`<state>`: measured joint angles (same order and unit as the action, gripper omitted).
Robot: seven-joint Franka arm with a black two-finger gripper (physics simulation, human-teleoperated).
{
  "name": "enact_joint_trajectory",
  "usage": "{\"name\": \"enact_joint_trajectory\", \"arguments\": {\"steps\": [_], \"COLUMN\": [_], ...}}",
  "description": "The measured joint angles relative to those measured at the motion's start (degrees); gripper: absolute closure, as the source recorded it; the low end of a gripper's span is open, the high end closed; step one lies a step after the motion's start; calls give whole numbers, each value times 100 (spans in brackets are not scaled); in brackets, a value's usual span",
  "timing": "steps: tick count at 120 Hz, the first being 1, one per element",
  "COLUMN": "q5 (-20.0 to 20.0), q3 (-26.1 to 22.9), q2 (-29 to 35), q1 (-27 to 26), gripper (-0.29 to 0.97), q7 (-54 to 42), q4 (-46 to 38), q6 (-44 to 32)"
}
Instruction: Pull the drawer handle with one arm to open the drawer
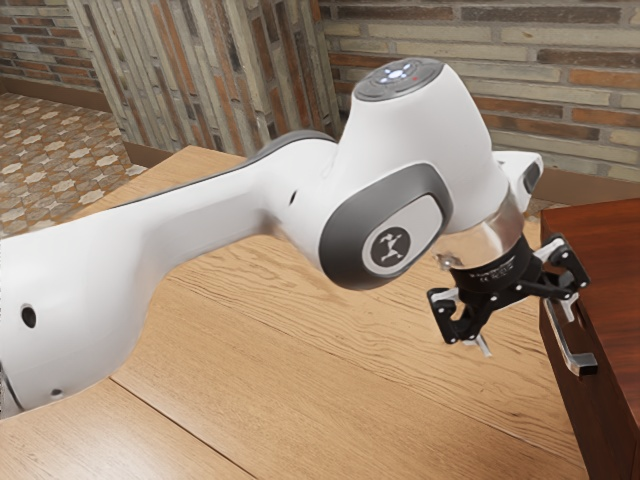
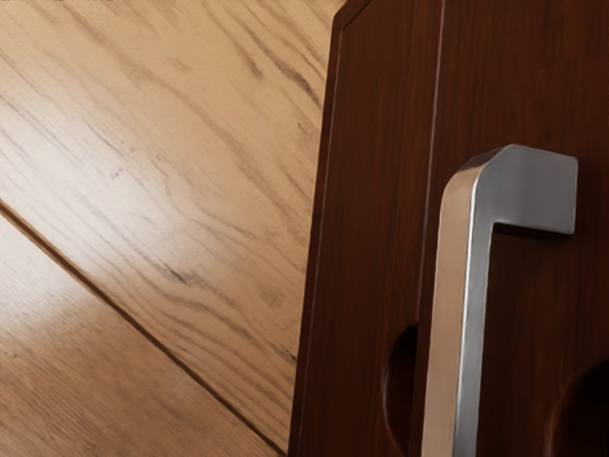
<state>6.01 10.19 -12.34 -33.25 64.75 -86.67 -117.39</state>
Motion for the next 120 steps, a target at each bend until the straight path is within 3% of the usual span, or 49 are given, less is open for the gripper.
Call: {"name": "enact_joint_trajectory", "arguments": {"steps": [42, 72, 120], "q5": [18, 61, 64], "q3": [0, 0, -3], "q2": [-114, -163, -193], "q1": [45, 24, 32], "gripper": [0, 19, 27], "q7": [-353, -532, -697], "q4": [72, 59, -8], "q6": [-17, -53, -198]}}
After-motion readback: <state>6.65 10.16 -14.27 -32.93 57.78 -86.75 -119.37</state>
